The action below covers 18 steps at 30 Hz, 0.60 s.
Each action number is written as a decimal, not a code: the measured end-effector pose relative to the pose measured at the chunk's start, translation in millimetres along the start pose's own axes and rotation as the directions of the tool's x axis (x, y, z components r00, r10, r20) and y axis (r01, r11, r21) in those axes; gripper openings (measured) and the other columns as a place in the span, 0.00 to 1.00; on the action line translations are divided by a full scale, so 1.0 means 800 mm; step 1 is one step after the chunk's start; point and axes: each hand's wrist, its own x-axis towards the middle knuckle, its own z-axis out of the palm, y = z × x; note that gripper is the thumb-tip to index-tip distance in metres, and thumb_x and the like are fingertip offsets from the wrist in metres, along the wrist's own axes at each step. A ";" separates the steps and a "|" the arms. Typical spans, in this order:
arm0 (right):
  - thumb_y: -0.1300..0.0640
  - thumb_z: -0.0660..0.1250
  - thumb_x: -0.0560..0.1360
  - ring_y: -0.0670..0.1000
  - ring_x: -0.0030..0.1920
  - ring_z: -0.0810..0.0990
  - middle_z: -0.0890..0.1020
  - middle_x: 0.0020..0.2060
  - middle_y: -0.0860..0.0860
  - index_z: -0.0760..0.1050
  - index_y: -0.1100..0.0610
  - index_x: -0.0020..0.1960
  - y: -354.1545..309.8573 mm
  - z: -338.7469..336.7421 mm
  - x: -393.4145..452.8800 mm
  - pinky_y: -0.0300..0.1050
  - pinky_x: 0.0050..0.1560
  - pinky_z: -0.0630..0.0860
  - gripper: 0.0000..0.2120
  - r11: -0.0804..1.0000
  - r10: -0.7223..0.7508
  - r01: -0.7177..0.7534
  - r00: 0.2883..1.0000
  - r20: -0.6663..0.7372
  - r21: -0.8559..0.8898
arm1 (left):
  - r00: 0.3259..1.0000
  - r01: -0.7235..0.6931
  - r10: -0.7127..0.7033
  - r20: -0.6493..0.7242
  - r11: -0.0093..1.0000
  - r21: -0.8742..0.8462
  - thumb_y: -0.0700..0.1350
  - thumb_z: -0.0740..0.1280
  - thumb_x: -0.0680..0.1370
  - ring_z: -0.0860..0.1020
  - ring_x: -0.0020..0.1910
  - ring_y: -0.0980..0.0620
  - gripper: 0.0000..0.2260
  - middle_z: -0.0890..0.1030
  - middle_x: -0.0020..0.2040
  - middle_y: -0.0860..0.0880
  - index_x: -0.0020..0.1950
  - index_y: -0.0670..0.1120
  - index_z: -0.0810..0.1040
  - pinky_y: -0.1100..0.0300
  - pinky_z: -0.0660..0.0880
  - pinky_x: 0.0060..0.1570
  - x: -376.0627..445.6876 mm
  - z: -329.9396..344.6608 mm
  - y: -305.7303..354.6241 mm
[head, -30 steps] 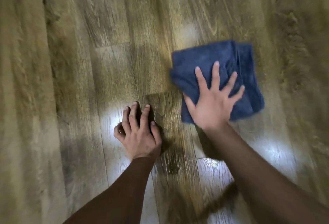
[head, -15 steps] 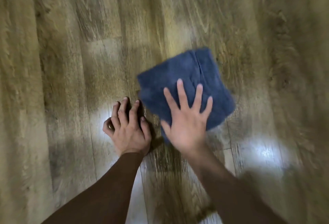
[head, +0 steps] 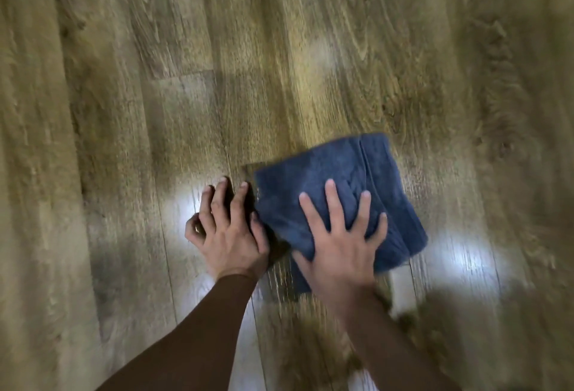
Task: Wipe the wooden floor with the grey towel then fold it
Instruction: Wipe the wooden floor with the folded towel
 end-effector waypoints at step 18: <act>0.33 0.60 0.74 0.69 0.78 0.51 0.54 0.81 0.50 0.58 0.43 0.79 -0.029 -0.032 0.190 0.75 0.72 0.50 0.36 1.000 0.000 -0.002 0.992 -0.129 -0.018 | 0.999 -0.035 0.034 -0.037 0.999 -0.012 0.53 0.57 0.78 0.61 0.77 0.45 0.22 0.65 0.77 0.49 0.72 0.54 0.70 0.41 0.56 0.66 0.001 0.014 -0.007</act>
